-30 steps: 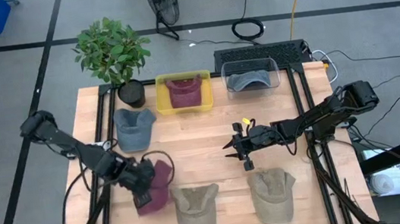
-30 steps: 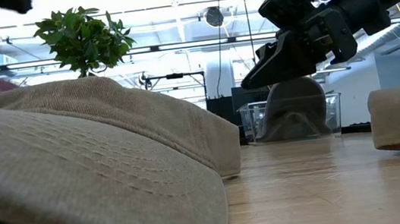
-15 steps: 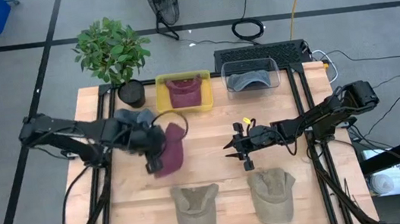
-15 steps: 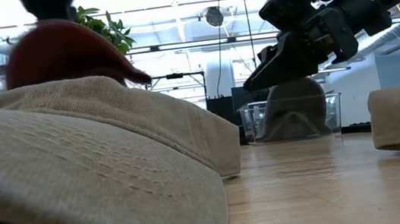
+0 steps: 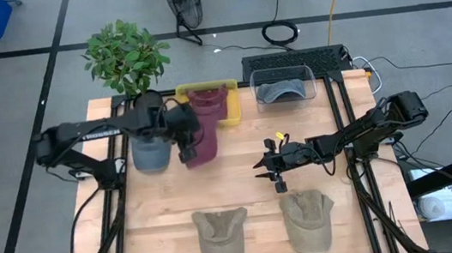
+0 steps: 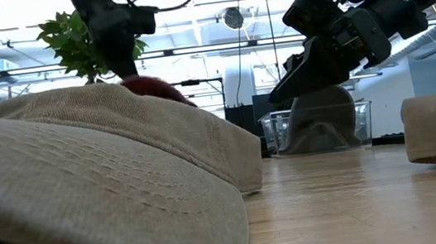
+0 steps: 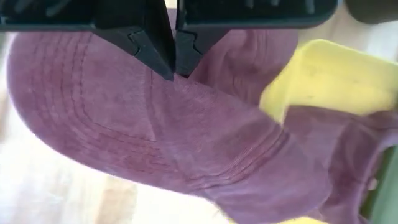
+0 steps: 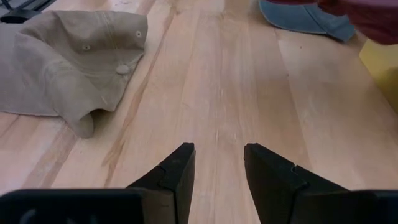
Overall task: Pick & Place hat
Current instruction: Put the red cap into the yellow bin
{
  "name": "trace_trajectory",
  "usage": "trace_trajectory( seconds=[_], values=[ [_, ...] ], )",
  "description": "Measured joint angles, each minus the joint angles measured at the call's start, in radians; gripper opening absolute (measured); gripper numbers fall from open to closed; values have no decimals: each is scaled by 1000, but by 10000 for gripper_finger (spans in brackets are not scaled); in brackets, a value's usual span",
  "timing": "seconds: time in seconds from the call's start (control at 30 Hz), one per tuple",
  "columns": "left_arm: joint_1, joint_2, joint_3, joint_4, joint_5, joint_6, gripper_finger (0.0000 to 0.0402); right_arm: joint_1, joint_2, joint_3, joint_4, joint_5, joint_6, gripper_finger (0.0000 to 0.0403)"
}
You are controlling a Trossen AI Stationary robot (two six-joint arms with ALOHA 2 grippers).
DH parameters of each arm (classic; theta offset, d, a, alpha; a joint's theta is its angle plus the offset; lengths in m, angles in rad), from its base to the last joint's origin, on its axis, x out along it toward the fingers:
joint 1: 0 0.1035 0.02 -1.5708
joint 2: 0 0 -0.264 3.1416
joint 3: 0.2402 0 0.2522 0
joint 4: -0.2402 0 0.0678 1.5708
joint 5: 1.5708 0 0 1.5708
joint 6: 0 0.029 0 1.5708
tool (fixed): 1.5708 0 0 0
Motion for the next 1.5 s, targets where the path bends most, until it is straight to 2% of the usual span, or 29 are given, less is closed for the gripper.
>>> trace_trajectory(
  seconds=[0.3,0.6,0.9,1.13,1.5],
  values=[
    [116,35,2,124,10,154,11,0,0,0,3,8,33,125],
    [155,111,185,57,7,242,8,0,0,0,0,9,110,125],
    [168,272,348,-100,-22,330,11,0,0,0,-17,6,159,125],
    [195,352,358,-118,-10,377,12,0,0,0,-26,5,162,125],
    [278,367,359,-26,-9,414,13,0,0,0,-28,7,170,125]
  ],
)
